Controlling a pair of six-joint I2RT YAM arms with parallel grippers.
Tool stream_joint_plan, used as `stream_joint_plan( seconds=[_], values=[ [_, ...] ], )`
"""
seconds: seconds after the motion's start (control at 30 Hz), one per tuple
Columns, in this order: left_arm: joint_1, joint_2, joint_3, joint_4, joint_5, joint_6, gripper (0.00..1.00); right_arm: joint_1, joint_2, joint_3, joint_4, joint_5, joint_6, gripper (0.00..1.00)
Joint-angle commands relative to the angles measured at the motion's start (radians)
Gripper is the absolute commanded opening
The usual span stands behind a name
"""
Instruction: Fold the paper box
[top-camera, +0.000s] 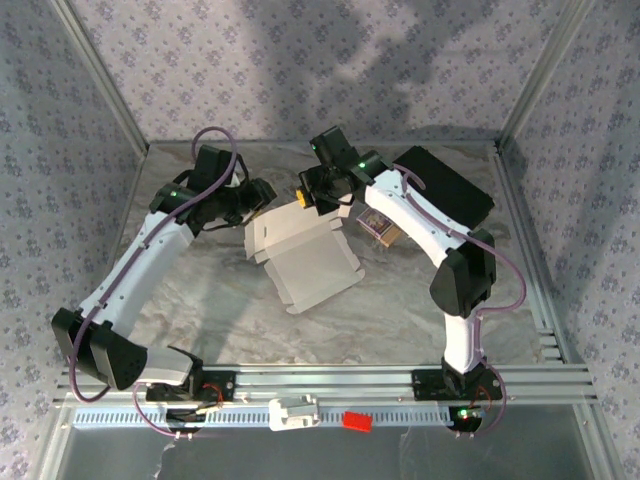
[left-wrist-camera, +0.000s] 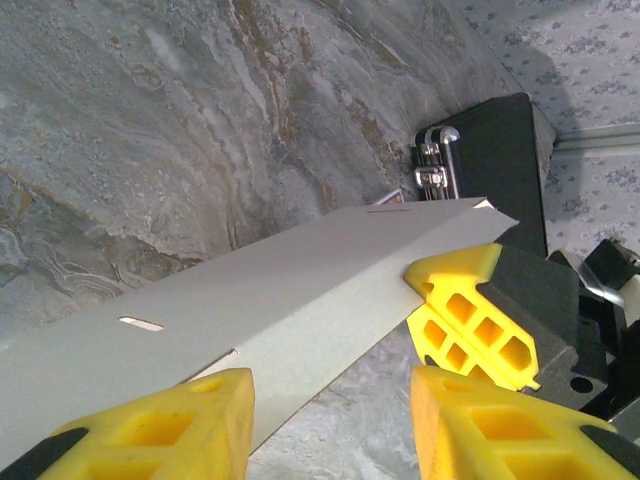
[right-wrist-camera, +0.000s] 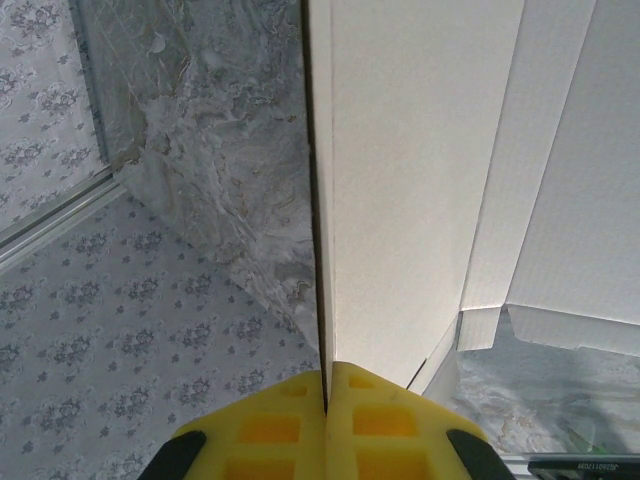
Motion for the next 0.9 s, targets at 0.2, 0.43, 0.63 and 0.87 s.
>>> stream_joint_plan(
  seconds=[0.2, 0.43, 0.63, 0.87],
  values=[
    [-0.001, -0.061, -0.035, -0.042, 0.003, -0.018, 0.45, -0.008, -0.022, -0.010, 0.002, 0.005, 0.022, 0.00],
    [-0.027, -0.025, -0.026, 0.017, 0.031, -0.052, 0.44, -0.002, -0.021, -0.014, 0.010, -0.002, 0.027, 0.00],
    [-0.044, -0.003, -0.028, 0.037, 0.038, -0.074, 0.44, -0.006, -0.022, -0.013, 0.010, 0.000, 0.026, 0.00],
    [-0.053, 0.012, -0.018, 0.035, 0.043, -0.090, 0.43, -0.012, -0.021, -0.018, 0.023, -0.005, 0.026, 0.00]
  ],
)
